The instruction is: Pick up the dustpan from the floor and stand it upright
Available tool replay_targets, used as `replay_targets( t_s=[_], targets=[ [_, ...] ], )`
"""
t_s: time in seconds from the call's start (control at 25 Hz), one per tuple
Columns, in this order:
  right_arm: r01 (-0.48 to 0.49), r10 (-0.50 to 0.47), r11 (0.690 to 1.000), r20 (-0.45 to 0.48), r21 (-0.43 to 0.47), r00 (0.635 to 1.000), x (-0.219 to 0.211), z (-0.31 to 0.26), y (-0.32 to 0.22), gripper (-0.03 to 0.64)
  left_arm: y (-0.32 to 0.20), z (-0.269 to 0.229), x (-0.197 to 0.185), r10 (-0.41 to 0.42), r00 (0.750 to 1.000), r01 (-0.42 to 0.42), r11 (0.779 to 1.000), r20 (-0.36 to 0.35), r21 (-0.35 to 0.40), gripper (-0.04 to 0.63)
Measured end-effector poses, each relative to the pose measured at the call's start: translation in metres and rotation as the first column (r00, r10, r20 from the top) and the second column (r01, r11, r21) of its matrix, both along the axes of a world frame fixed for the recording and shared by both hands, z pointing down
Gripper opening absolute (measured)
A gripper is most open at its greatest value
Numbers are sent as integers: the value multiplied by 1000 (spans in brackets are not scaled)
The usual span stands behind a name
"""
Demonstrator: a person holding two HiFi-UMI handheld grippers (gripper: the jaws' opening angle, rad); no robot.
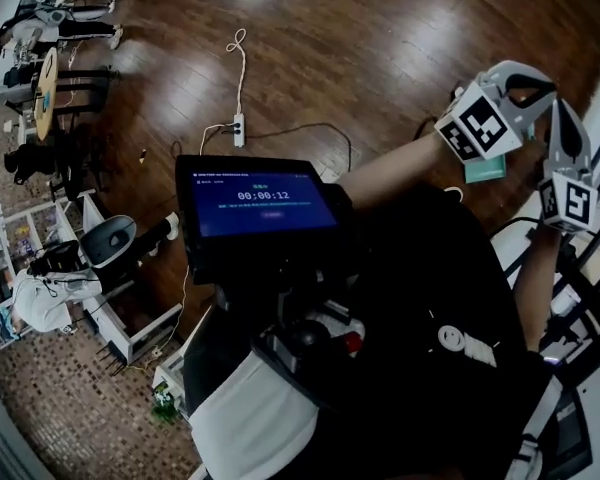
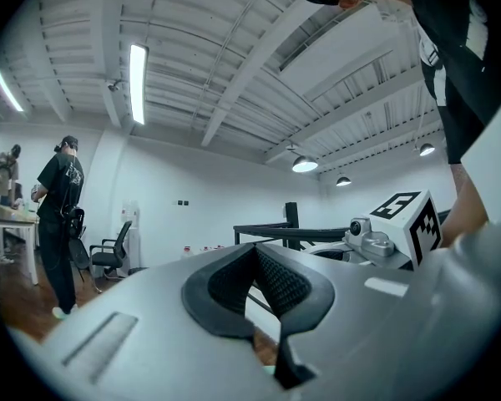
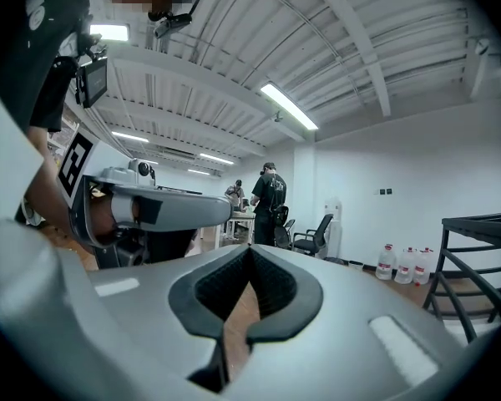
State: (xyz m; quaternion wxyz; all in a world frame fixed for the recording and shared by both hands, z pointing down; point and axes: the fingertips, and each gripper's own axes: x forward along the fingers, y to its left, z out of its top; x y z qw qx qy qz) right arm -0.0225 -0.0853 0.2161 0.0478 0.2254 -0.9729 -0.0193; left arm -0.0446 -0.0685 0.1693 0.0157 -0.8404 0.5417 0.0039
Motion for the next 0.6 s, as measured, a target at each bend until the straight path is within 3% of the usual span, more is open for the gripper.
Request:
replay_targets(
  t_s=[0.6],
  targets=[
    [1, -1, 999, -4, 45, 1000, -8, -1, 2, 2, 2, 3, 0, 14, 999, -15, 999, 39, 34, 18]
  ],
)
